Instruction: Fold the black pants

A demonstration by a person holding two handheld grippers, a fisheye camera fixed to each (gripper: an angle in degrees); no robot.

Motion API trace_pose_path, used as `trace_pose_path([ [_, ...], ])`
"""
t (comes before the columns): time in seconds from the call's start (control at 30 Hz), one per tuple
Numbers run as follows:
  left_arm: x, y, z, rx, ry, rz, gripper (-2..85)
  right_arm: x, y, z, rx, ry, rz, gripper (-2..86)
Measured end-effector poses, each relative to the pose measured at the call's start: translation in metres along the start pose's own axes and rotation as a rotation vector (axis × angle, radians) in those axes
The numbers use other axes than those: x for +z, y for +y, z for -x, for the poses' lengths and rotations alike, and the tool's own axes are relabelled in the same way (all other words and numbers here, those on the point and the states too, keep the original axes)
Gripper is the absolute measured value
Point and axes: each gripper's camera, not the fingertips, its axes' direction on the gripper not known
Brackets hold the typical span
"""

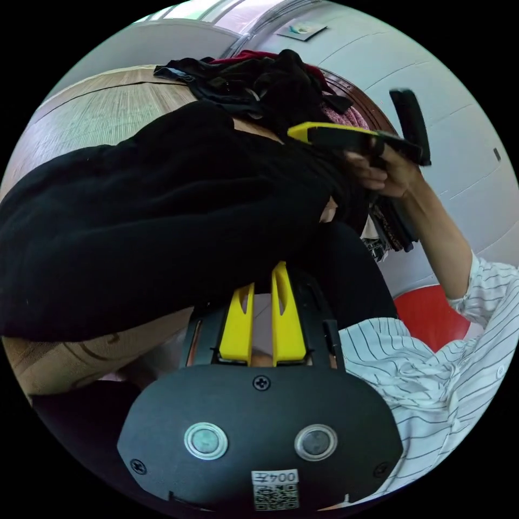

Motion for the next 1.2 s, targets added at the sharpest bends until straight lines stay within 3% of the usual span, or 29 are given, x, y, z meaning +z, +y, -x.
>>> trace_pose_path([
  [0.13, -0.016, -0.013, -0.005, -0.029, 0.04, 0.004, 6.3, 0.055, -0.039, -0.013, -0.103, 0.289, 0.265, 10.0],
  [0.3, -0.05, -0.004, 0.002, -0.153, 0.143, 0.007, 2.5, 0.09, -0.036, -0.07, 0.247, 0.084, 0.314, 9.9],
  [0.43, -0.099, 0.021, 0.017, -0.25, 0.228, -0.077, 0.7, 0.082, -0.012, -0.069, 0.297, 0.202, 0.42, 9.7],
  [0.5, -0.128, 0.024, 0.021, -0.242, 0.139, -0.153, 0.5, 0.077, 0.011, -0.07, 0.316, 0.227, 0.399, 9.9],
  [0.63, -0.185, 0.003, 0.043, -0.243, -0.26, -0.304, 0.3, 0.034, 0.036, -0.079, 0.399, 0.124, 0.134, 8.2],
  [0.73, -0.205, -0.027, 0.071, -0.263, -0.474, -0.328, 0.2, 0.005, 0.023, -0.059, 0.265, -0.025, -0.044, 8.3],
  [0.8, -0.204, -0.04, 0.092, -0.308, -0.573, -0.308, 0.2, 0.007, 0.003, -0.042, 0.145, -0.087, -0.033, 9.2],
  [0.9, -0.176, -0.045, 0.132, -0.447, -0.504, -0.158, 0.4, 0.029, -0.033, -0.014, -0.059, -0.106, 0.067, 11.1],
  [0.93, -0.175, -0.039, 0.13, -0.452, -0.504, -0.221, 0.5, 0.04, -0.045, -0.006, -0.124, -0.095, 0.099, 11.8],
  [1.2, -0.165, -0.036, 0.095, -0.446, -0.578, -0.244, 0.7, 0.089, -0.095, 0.003, -0.281, -0.251, 0.294, 12.2],
])
